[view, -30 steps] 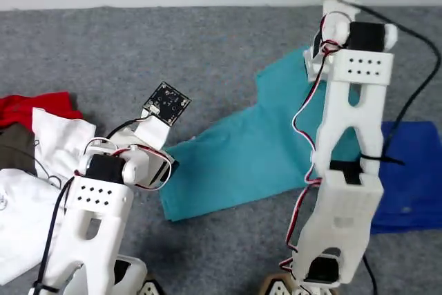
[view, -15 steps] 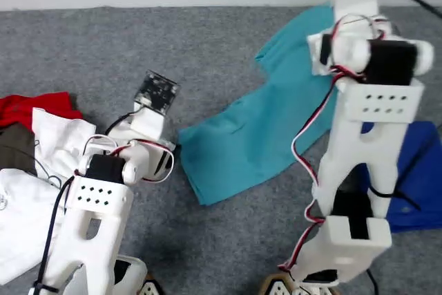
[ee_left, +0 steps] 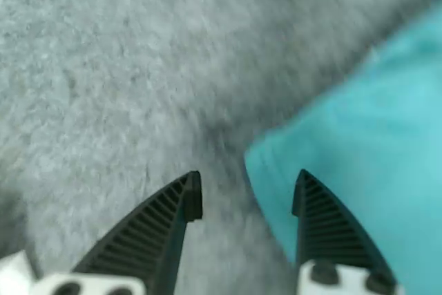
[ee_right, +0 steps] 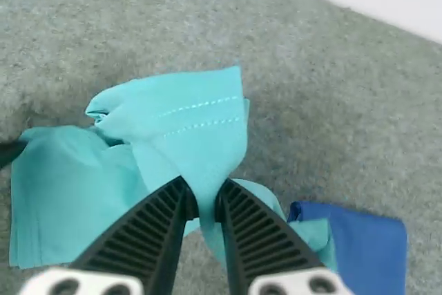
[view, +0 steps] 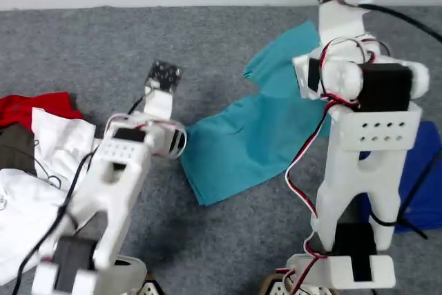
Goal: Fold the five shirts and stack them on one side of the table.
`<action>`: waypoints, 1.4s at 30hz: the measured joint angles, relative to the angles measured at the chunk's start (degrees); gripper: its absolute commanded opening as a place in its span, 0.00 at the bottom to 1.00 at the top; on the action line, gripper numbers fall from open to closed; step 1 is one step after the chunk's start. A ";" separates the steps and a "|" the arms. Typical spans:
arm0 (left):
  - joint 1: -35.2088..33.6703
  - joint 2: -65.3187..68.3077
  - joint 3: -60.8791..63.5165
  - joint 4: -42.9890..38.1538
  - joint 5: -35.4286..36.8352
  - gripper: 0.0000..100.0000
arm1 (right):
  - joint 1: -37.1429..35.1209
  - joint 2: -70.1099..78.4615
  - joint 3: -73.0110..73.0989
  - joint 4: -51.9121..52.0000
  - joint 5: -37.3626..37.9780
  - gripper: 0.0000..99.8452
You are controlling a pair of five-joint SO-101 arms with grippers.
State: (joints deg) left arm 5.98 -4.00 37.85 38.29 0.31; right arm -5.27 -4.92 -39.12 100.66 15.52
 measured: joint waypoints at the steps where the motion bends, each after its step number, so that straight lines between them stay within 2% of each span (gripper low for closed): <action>1: 0.00 2.99 -2.99 -0.09 0.88 0.22 | 0.00 -0.09 0.53 0.00 0.00 0.01; 4: 0.35 11.43 -12.57 2.99 2.20 0.22 | 0.09 -0.09 0.79 0.00 0.00 0.01; 10: 1.41 24.00 -26.73 15.82 2.37 0.25 | 0.09 -0.18 0.79 0.00 0.00 0.01; 16: 1.41 25.67 -35.96 30.77 -1.41 0.26 | 0.09 -0.18 0.79 0.00 0.00 0.01; 19: 1.41 25.85 -38.86 35.69 -2.81 0.26 | 0.18 -0.18 0.79 0.00 0.00 0.01; 26: 2.73 26.29 -39.30 39.12 -3.08 0.26 | 0.09 -0.18 0.79 0.00 0.00 0.01; 35: 10.55 31.56 -37.19 36.75 -3.34 0.23 | 0.00 -0.18 1.14 0.00 0.00 0.01; 42: 11.43 31.65 -37.27 38.51 -2.11 0.22 | 0.00 -0.18 2.37 0.00 0.00 0.01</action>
State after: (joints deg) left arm 17.41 27.65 0.57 76.79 -1.80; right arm -5.27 -5.10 -36.75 100.66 15.52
